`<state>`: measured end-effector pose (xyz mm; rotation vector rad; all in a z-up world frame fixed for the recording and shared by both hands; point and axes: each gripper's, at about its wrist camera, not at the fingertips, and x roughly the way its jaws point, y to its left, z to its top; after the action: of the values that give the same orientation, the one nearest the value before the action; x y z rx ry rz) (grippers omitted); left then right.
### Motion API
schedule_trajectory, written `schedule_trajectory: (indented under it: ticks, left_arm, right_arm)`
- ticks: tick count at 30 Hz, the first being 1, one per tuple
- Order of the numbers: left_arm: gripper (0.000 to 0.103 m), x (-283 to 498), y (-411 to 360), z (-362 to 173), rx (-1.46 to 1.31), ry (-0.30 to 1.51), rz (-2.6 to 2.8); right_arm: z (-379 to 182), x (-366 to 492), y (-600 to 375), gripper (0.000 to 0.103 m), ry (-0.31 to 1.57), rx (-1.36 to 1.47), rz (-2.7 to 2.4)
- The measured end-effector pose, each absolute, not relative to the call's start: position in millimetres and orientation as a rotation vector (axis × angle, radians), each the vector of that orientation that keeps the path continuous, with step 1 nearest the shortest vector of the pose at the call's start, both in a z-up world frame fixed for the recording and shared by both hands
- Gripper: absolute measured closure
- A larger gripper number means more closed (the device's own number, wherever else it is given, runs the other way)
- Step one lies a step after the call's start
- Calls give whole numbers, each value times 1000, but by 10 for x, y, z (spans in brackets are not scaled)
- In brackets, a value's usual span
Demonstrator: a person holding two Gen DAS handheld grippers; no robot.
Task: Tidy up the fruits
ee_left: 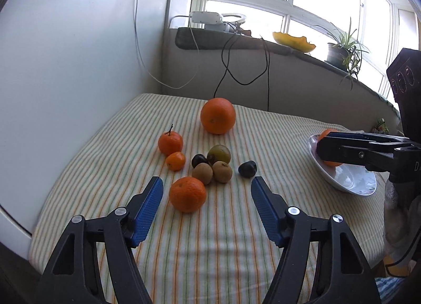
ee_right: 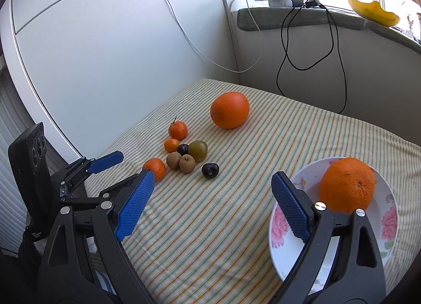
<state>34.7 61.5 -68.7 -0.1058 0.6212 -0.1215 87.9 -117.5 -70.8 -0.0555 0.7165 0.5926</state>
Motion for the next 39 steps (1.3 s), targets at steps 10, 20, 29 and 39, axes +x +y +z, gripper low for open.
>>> schedule_trajectory:
  ticks: [10,20,29,39]
  left_arm:
    - [46,439,802,-863,-154,660,-126]
    - [49,519,881,-935,-192,677,-147]
    - [55,561,906,-980,-208,701,-164]
    - [55,610,953,-1000,-240,722,-176]
  right_arm:
    - [-1061,1102,-802,39,821,-50,616]
    - [-1316,1320,-642,51,879,-91,551]
    - [-1405,1471,-609,60,906,-99,529]
    - [-1448,1561,-581,60,915,-100,512]
